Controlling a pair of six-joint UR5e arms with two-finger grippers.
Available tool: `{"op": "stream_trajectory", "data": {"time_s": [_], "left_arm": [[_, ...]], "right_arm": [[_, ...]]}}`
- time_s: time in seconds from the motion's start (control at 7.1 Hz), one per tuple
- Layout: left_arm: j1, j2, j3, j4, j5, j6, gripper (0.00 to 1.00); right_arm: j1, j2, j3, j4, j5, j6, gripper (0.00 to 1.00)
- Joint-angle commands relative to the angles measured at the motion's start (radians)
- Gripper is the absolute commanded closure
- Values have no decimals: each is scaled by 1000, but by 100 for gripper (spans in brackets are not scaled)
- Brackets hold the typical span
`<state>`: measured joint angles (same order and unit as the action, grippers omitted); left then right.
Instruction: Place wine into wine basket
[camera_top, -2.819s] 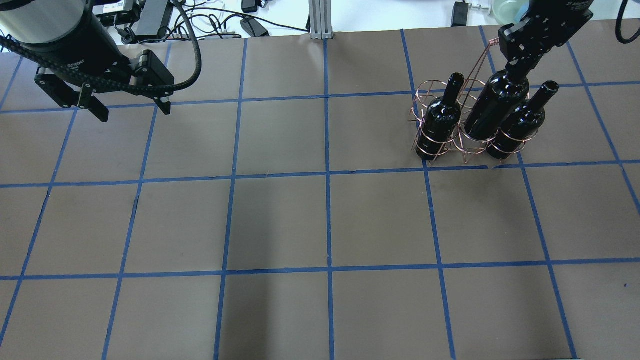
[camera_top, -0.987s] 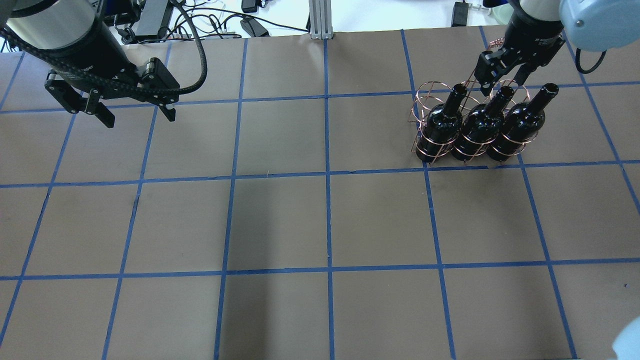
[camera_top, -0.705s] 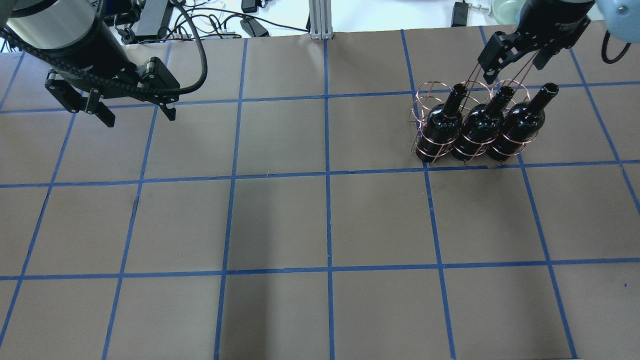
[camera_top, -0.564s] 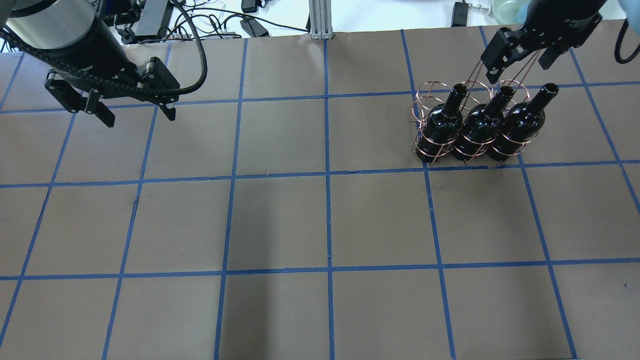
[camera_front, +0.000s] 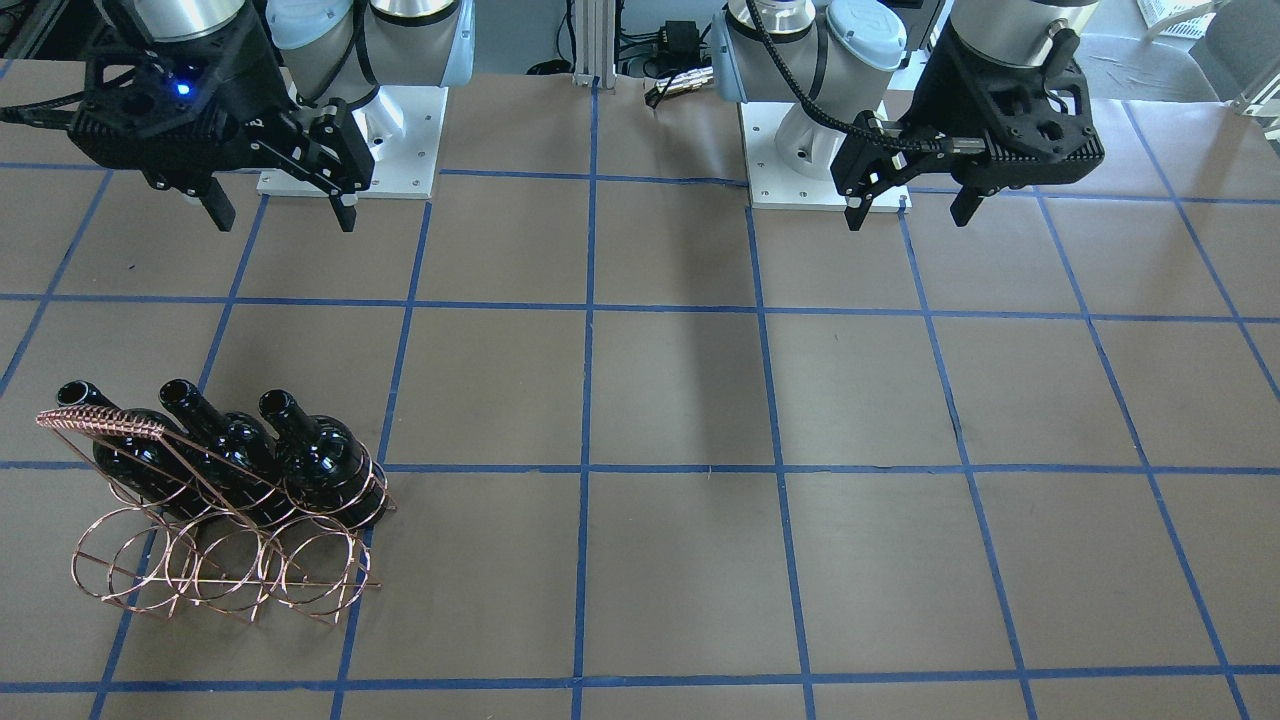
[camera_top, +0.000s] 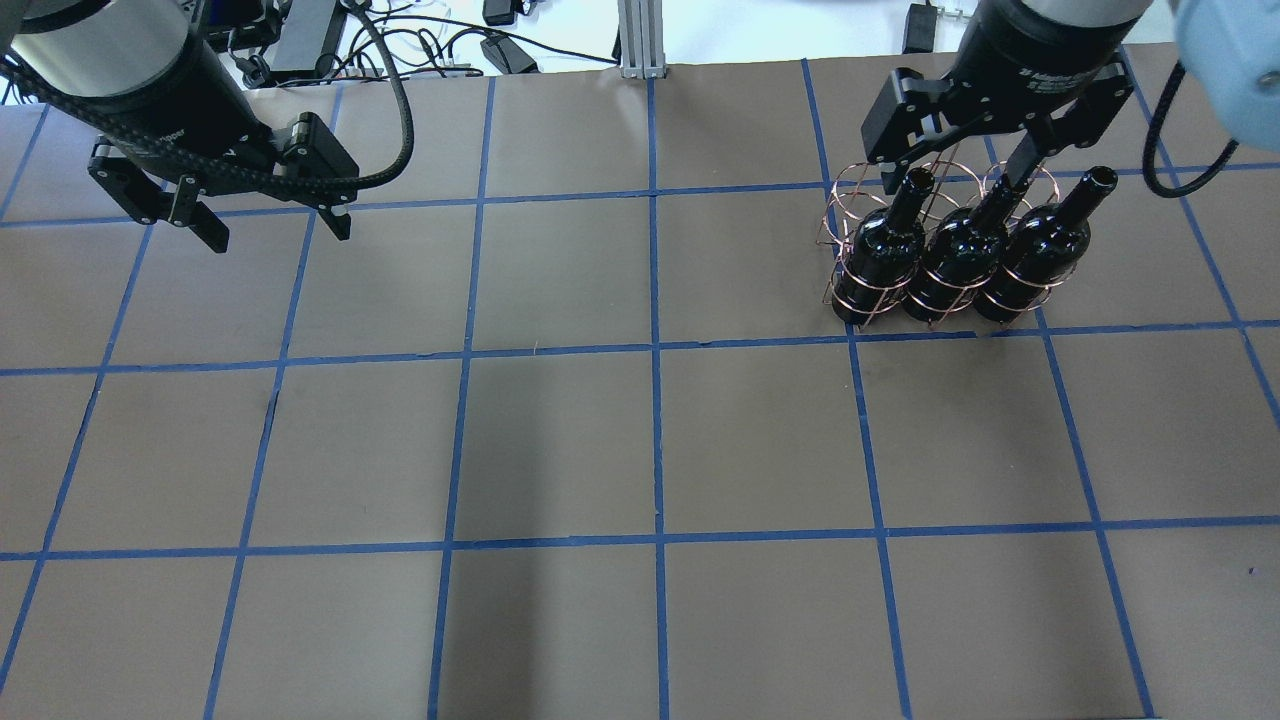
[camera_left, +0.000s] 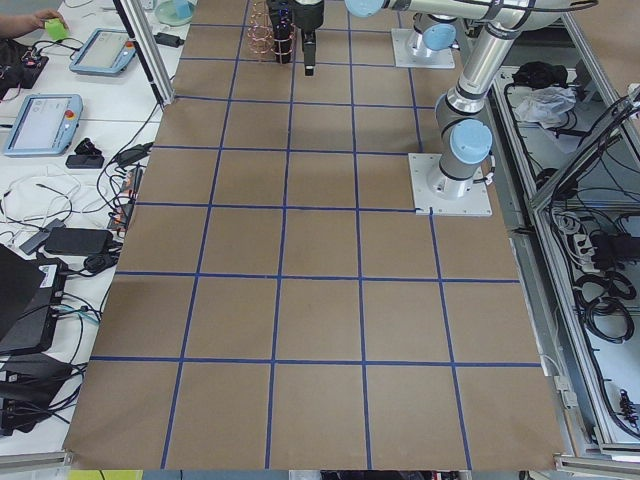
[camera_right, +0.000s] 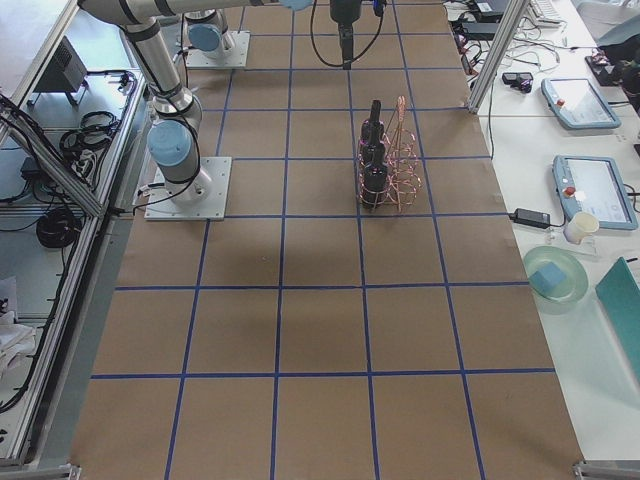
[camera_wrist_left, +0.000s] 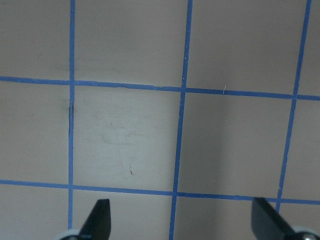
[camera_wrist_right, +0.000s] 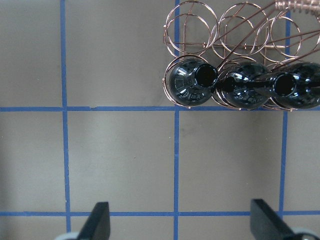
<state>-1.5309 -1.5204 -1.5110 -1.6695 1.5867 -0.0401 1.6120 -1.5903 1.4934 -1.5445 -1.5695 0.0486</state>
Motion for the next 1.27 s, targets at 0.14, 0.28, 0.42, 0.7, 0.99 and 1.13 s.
{"op": "stream_trajectory", "data": {"time_s": [0.14, 0.28, 0.42, 0.7, 0.99, 1.13], "left_arm": [[5, 3, 0, 0, 1, 0, 0], [5, 3, 0, 0, 1, 0, 0], [3, 2, 0, 0, -1, 0, 0], [3, 2, 0, 0, -1, 0, 0], [3, 2, 0, 0, -1, 0, 0], [2, 2, 0, 0, -1, 0, 0]], "right_arm": [[20, -5, 14, 1, -1, 39, 0], [20, -5, 15, 1, 0, 39, 0], [20, -5, 15, 1, -1, 40, 0], [19, -5, 15, 4, -12, 37, 0], [19, -5, 15, 0, -12, 36, 0], [19, -2, 15, -8, -14, 36, 0]]}}
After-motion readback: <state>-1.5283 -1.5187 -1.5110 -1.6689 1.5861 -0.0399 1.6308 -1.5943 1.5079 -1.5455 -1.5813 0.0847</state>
